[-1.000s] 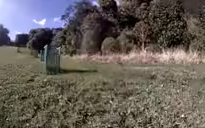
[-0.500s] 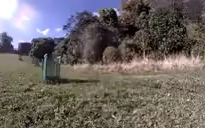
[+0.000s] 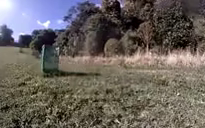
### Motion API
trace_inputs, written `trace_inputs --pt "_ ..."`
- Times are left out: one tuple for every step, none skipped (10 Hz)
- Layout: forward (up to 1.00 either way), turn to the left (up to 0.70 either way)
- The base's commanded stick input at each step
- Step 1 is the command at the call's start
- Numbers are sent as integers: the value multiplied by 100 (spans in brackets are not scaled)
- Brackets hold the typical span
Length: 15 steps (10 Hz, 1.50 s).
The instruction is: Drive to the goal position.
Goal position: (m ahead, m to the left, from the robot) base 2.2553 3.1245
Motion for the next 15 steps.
trace_inputs --pt "50 0" --pt "50 0" --pt "50 0" --pt "50 0" --pt "50 0" --pt "50 0" --pt "50 0" --pt "50 0" --pt "50 0" --pt "50 0" --pt "50 1" --pt "50 22" --pt "50 43" --pt "50 35" --pt "50 12"
